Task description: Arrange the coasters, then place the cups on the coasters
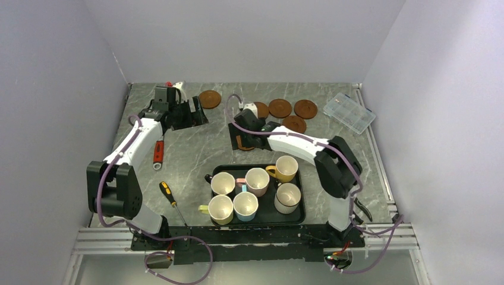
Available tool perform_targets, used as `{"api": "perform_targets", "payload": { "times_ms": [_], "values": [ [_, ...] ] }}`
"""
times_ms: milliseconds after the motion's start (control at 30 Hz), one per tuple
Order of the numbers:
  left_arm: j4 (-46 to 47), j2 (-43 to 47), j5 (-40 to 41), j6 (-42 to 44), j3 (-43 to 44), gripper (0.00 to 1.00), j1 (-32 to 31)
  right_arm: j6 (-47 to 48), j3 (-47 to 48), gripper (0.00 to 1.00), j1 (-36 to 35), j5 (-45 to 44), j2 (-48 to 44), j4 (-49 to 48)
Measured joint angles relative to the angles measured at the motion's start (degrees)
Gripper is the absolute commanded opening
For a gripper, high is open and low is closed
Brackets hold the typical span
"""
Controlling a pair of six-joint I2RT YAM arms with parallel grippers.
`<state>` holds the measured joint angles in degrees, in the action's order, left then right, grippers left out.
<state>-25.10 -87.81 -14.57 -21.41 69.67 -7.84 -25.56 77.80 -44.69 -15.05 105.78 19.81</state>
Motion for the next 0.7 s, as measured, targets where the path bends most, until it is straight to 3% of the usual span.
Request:
{"api": "perform_targets", "payload": {
  "times_ms": [167, 333, 700],
  "values": [
    [-0.31, 1.75, 2.78, 1.73, -0.02, 0.94, -0.02, -3.23, 6.86, 1.00, -1.29, -3.21, 7.98, 5.01],
    [-0.28, 2.49, 3.96, 2.32, -0.02, 0.94, -0.02, -4.57, 10.01, 0.93, -2.05, -4.72, 12.83, 6.10],
    [-0.50, 2.49, 3.93, 2.32, -0.02, 0.94, -0.02, 3.10, 14.38, 0.77, -2.25, -4.39, 17.86, 3.76]
  ]
}}
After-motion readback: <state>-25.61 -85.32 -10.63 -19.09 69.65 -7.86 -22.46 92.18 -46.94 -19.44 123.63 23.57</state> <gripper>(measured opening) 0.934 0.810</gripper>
